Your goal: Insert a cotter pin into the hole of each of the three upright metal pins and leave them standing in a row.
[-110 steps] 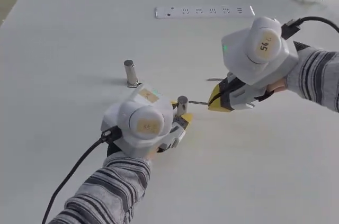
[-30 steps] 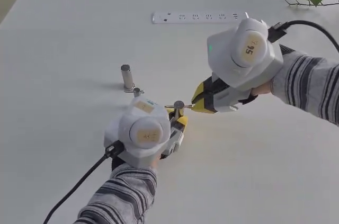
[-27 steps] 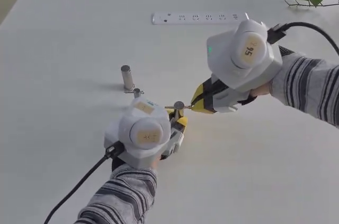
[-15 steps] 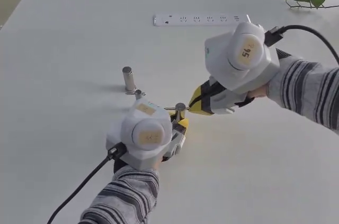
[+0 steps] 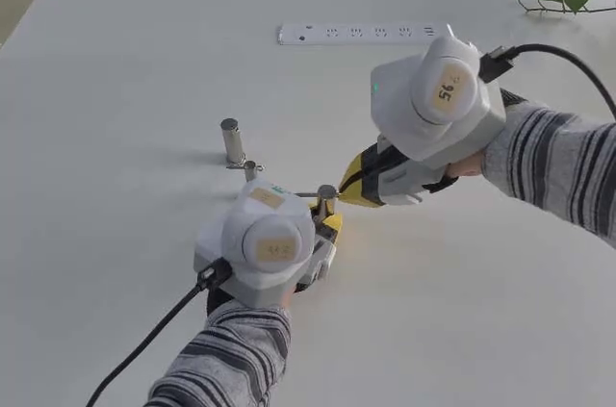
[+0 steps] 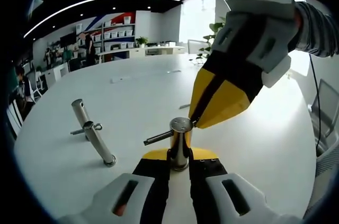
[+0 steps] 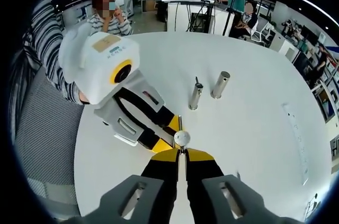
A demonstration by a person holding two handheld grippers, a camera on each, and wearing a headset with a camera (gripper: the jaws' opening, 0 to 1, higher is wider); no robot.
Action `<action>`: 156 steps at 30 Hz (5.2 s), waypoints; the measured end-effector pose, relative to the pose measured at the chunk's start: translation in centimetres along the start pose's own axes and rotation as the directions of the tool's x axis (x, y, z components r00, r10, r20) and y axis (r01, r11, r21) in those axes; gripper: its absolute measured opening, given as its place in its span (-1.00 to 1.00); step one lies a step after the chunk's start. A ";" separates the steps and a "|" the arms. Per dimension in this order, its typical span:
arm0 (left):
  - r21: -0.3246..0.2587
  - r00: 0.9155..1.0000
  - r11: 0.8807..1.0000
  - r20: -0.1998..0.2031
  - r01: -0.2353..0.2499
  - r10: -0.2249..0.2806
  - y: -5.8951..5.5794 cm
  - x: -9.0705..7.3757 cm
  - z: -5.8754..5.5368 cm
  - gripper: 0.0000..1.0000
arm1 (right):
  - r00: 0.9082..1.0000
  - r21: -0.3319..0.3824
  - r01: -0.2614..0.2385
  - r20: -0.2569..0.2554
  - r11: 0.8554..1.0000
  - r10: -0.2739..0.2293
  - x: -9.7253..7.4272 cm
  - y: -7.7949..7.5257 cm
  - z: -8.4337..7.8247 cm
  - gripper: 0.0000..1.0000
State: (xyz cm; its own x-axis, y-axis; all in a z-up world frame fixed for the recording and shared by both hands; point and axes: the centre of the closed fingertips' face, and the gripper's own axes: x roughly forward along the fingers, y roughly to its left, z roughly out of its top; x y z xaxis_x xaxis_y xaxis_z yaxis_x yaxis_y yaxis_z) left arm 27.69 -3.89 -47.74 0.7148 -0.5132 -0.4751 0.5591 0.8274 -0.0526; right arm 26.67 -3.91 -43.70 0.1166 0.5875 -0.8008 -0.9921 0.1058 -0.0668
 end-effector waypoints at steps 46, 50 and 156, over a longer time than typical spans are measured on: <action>0.008 1.000 1.000 -0.006 -0.022 0.022 2.6 2.5 1.8 -0.82 | 0.964 0.476 0.152 0.123 0.866 -0.237 -2.2 -2.7 -3.8 -0.62; 0.006 1.000 1.000 -0.007 -0.031 0.031 2.6 2.5 1.7 -0.81 | 0.962 0.484 0.152 0.127 0.862 -0.241 -2.2 -2.8 -3.8 -0.61; -0.083 0.999 0.996 -0.023 -0.038 0.037 5.3 -9.0 0.1 0.98 | 0.949 0.313 0.202 0.170 0.928 -0.264 7.9 -10.7 8.2 -0.83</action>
State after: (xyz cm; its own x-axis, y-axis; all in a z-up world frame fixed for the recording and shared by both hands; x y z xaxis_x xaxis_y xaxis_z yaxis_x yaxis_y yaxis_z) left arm 24.29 5.08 -43.71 0.7248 -0.4770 -0.4970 0.4942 0.8627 -0.1073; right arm 38.63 6.20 -44.46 0.3805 0.6663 -0.6413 -0.8829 0.4680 -0.0376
